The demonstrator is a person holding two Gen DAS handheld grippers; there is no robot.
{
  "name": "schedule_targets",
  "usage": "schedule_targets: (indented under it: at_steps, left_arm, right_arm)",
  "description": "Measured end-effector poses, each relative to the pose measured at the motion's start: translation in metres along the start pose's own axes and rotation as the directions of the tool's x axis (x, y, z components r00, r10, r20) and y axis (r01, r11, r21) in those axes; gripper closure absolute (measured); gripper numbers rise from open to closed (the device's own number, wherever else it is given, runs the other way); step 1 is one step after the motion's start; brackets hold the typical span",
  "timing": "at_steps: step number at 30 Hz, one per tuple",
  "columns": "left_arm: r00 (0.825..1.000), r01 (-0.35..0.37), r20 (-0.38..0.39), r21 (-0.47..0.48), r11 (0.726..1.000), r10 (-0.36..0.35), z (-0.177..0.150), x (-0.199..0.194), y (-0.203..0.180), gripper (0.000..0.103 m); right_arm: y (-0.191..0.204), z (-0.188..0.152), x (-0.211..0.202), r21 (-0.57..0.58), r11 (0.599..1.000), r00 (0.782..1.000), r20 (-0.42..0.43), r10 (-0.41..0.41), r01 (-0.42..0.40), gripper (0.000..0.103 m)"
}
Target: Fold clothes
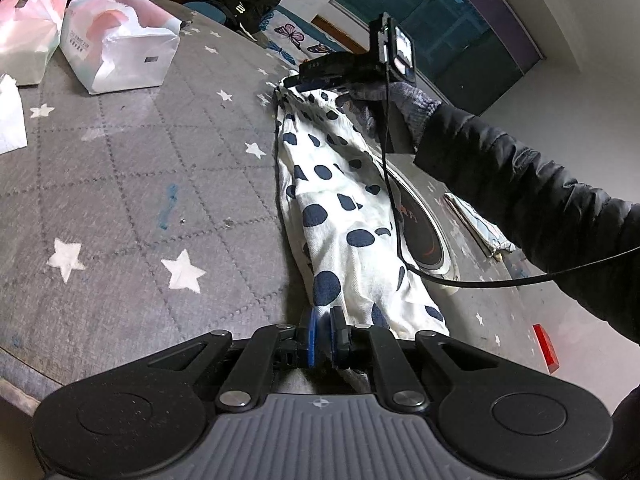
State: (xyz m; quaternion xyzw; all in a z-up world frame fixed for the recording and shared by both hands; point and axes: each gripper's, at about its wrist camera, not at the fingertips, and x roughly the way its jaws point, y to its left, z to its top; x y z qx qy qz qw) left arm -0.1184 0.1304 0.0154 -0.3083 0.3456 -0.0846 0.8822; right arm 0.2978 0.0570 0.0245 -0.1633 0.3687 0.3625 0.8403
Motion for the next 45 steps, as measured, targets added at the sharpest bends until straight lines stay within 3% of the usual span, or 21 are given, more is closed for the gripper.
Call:
schedule_targets:
  at_steps: [6, 11, 14, 23, 30, 41, 45]
  left_arm:
    - [1.0, -0.003, 0.024, 0.026, 1.0, 0.003, -0.001, -0.006, -0.004, 0.094]
    - [0.998, -0.018, 0.056, 0.04, 0.999, 0.016, -0.002, -0.012, -0.009, 0.088]
    - [0.996, -0.03, 0.084, 0.052, 0.998, 0.026, -0.003, -0.017, -0.013, 0.071]
    - [0.994, -0.044, 0.103, 0.094, 0.995, 0.035, -0.011, -0.018, -0.039, 0.07]
    - [0.996, -0.061, 0.077, 0.115, 0.992, 0.052, -0.018, -0.009, -0.056, 0.07]
    - [0.993, -0.095, 0.077, 0.125, 0.988, 0.086, -0.019, -0.012, -0.064, 0.068]
    - [0.992, -0.105, 0.077, 0.129, 0.986, 0.096, -0.018, -0.013, -0.067, 0.068]
  right_arm:
    - [-0.013, -0.003, -0.048, -0.01, 1.0, 1.0, 0.015, -0.011, 0.011, 0.072]
    - [-0.03, -0.024, -0.094, 0.011, 0.999, 0.999, 0.024, -0.039, 0.039, 0.072]
    - [-0.04, -0.048, -0.118, 0.036, 0.998, 0.999, 0.018, -0.046, 0.045, 0.072]
    - [-0.069, -0.142, -0.163, 0.149, 0.989, 1.0, -0.019, -0.013, 0.016, 0.072]
    - [-0.074, -0.189, -0.174, 0.208, 0.976, 0.998, 0.001, 0.066, -0.065, 0.072]
    - [-0.061, -0.2, -0.158, 0.231, 0.959, 0.986, 0.042, 0.161, -0.166, 0.072]
    - [-0.062, -0.205, -0.159, 0.253, 0.95, 0.983, 0.066, 0.171, -0.183, 0.082]
